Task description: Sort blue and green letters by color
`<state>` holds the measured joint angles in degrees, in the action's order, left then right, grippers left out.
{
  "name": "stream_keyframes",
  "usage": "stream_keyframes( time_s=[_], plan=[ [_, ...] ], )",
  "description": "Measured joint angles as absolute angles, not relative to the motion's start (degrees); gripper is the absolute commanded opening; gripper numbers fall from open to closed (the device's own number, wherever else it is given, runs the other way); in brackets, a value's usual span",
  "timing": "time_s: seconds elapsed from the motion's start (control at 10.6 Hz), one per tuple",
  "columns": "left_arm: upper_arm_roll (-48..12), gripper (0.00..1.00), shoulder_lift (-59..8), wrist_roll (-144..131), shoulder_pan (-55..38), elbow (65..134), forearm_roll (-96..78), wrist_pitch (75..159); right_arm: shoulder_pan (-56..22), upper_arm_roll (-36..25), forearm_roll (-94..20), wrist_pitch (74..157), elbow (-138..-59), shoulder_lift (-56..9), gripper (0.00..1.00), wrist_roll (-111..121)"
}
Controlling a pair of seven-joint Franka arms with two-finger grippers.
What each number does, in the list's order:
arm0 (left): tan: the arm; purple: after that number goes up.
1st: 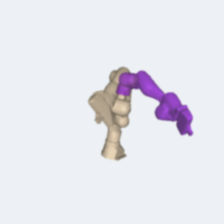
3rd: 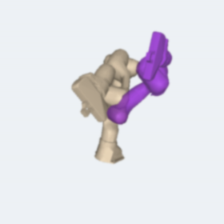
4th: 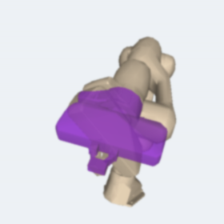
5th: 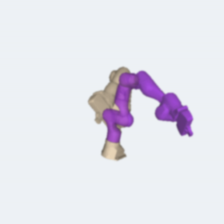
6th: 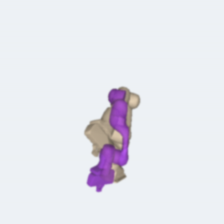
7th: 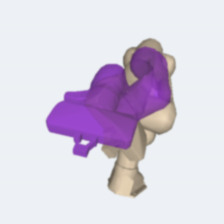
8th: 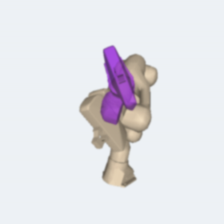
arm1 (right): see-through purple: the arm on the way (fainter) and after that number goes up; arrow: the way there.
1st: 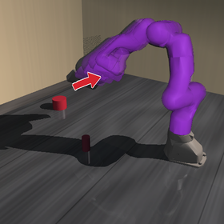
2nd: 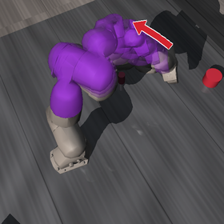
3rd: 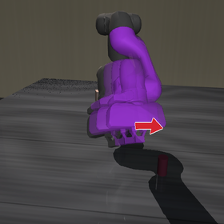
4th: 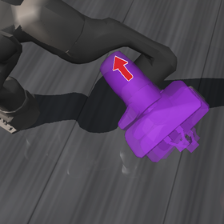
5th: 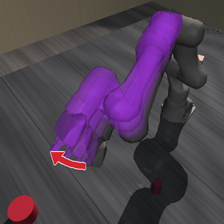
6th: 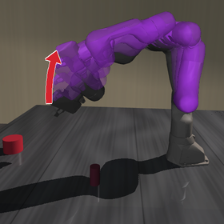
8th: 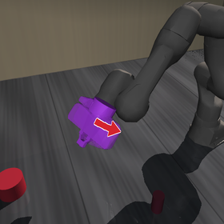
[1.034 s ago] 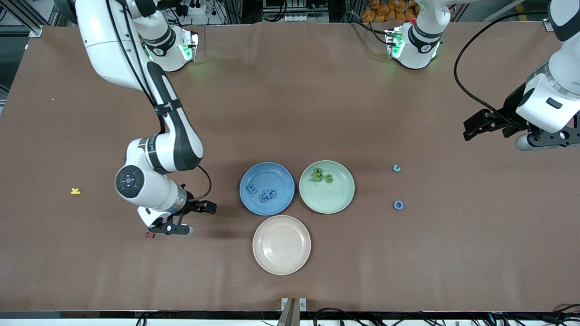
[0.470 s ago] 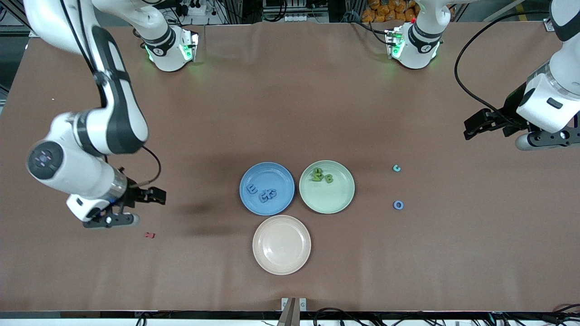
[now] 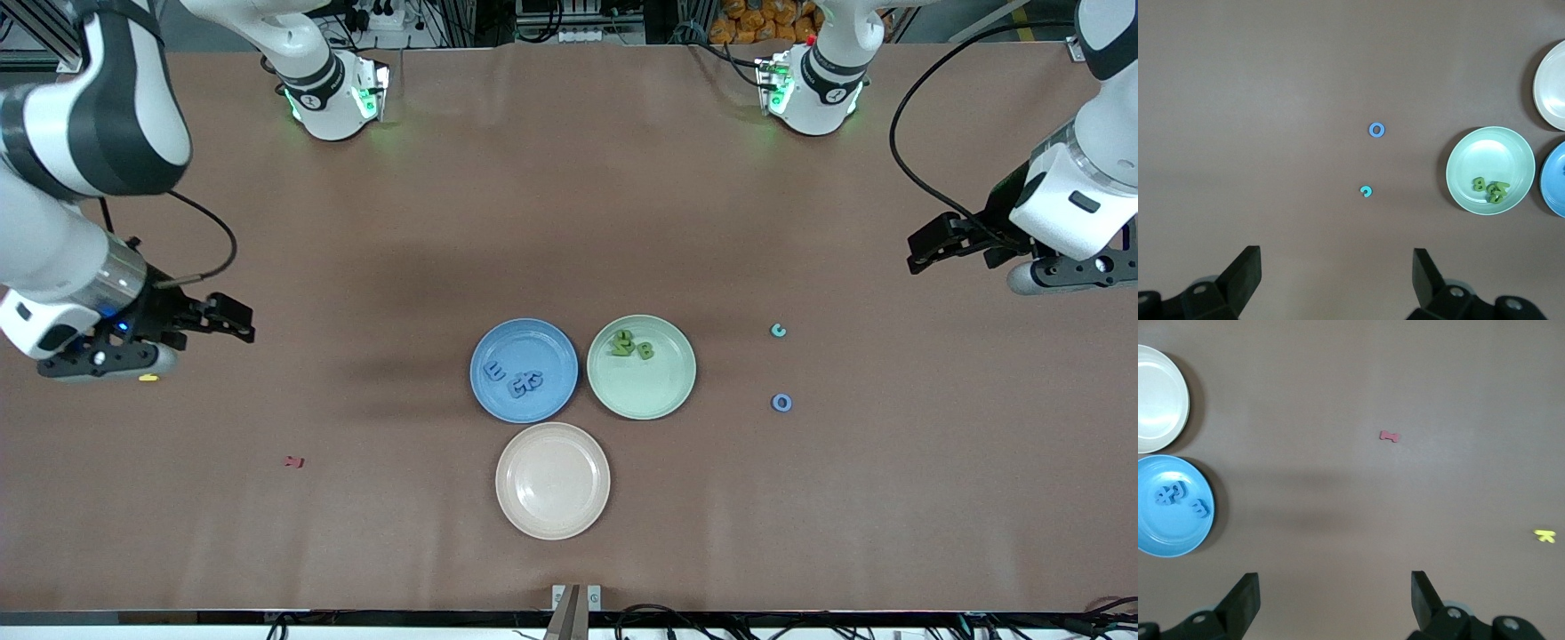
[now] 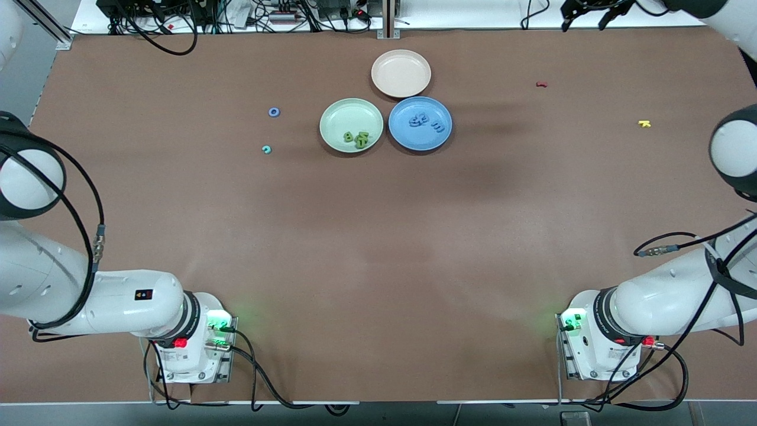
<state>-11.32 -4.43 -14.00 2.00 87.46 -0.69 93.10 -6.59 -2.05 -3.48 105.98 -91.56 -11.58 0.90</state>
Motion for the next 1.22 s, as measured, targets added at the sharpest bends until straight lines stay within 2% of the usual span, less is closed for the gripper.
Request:
stream_keyframes(
  time_s=[0.19,0.66,0.94,1.22],
  plan=[
    [-11.31,1.00,-4.44,-14.00,2.00,87.44,-0.69,93.09,-2.37,2.07,-2.65,102.54,-91.11,-8.92,1.00,0.91],
    [-11.53,1.00,-3.64,-14.00,1.76,87.12,0.40,92.10,-1.23,2.89,0.83,90.07,-89.06,-1.63,1.00,0.73],
    [-11.55,1.00,-2.63,-14.00,1.69,87.10,1.69,91.06,-1.24,3.10,0.81,90.10,-89.06,-0.72,1.00,-1.97],
    [-11.48,1.00,-2.61,-14.00,1.71,87.10,1.72,90.48,-1.43,2.89,-0.57,94.45,-89.64,-0.67,1.00,-3.66]
  ],
)
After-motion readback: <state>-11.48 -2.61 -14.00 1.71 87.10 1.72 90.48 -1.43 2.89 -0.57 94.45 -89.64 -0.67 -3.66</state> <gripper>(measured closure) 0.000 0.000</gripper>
